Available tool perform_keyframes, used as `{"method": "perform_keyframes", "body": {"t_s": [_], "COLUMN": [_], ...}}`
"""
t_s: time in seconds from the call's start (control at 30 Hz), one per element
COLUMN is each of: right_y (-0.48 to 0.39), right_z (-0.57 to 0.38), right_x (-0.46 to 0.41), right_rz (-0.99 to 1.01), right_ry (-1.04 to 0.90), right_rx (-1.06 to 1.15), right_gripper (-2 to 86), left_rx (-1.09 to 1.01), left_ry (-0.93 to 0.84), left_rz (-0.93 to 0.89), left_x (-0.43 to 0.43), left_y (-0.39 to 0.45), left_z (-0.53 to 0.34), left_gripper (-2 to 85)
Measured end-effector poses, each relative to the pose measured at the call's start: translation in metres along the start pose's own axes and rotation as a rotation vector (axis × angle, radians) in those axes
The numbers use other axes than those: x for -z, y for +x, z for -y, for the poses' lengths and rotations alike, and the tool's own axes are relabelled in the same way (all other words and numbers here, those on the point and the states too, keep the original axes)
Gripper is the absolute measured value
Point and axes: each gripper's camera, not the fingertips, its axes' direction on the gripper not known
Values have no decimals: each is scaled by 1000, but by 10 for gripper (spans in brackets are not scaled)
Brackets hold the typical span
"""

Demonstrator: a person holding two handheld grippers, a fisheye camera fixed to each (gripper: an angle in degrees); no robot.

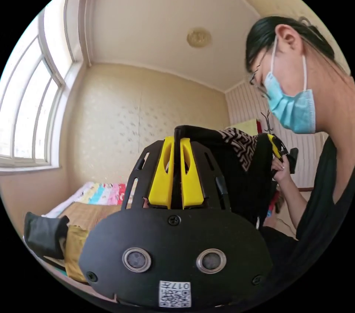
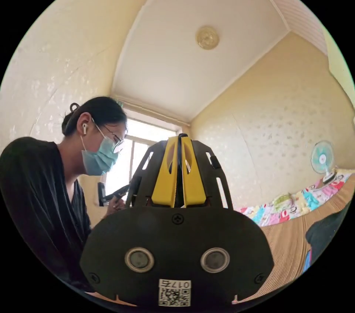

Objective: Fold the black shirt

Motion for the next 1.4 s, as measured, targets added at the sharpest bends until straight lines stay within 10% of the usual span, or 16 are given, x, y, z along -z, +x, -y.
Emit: {"method": "perform_keyframes", "body": {"t_s": [0.13, 0.4, 0.57, 1.0, 1.4], "right_y": [30, 246, 271, 167, 183], "right_z": [-14, -180, -277, -349, -295], "right_x": [-91, -299, -315, -199, -95], "right_rz": [-201, -457, -489, -135, -331], "right_ry": [-174, -819, -1169, -1359, -1212], "right_rx": [161, -3, -34, -270, -381], "right_gripper": [15, 25, 59, 82, 118], "left_rx": [22, -21, 123, 151, -58], "left_ry": [-76, -851, -980, -1277, -1559], "left_rz": [108, 141, 44, -722, -450], "left_x": [-92, -378, -368, -315, -247], "left_y": [-25, -160, -172, -61, -30], "left_z": [-12, -188, -272, -352, -377], "left_gripper": [9, 64, 45, 72, 100]}}
